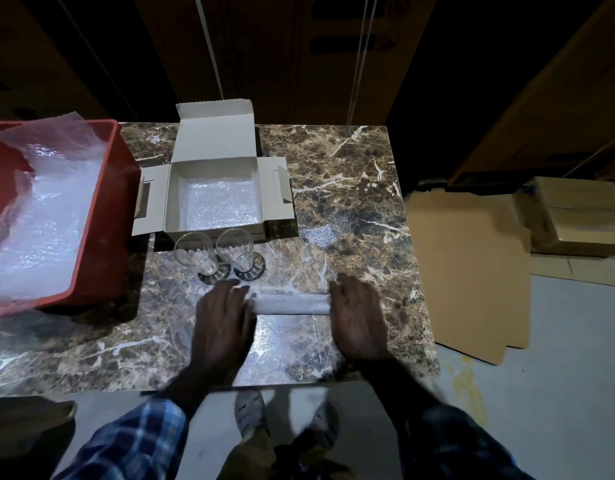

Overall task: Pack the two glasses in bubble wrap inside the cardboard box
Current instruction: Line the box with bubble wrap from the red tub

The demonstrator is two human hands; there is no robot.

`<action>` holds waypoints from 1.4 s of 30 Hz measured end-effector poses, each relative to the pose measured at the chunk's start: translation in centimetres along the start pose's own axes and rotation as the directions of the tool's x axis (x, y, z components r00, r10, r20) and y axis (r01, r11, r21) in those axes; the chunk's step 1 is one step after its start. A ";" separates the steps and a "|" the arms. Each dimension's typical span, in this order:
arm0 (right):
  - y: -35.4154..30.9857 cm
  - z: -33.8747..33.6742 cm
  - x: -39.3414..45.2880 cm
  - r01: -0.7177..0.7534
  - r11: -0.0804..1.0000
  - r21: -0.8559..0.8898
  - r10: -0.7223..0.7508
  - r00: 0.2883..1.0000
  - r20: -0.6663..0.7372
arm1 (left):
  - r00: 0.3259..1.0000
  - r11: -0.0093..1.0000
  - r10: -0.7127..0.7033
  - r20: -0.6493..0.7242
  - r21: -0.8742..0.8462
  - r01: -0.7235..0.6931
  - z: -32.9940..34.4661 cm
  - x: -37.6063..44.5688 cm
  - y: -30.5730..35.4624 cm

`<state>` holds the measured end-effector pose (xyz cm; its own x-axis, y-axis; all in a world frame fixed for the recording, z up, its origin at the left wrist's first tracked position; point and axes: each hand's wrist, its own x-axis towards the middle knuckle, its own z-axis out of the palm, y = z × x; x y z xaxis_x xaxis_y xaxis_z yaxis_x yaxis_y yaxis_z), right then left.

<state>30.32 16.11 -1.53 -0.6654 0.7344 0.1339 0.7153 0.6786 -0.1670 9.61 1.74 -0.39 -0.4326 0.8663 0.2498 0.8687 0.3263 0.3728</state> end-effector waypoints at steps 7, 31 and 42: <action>-3.7 3.0 -1.1 0.173 0.982 0.073 -0.175 0.984 0.025 | 0.962 0.964 0.267 0.051 0.004 -0.267 2.9 0.4 2.4; 0.5 -1.2 2.4 -0.249 0.853 0.458 0.105 0.943 0.317 | 0.901 0.981 0.191 0.389 -0.118 -0.157 0.4 5.1 -1.7; 3.2 -2.4 3.7 -0.302 0.851 0.430 0.072 0.877 0.475 | 0.855 0.967 0.054 0.515 -0.241 0.085 -1.5 5.3 -3.8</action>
<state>30.62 21.07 0.79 -0.6338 0.6856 -0.3581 0.7177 0.3486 -0.6028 3.62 4.47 0.88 -0.1991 0.9534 -0.2268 0.7448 0.2976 0.5973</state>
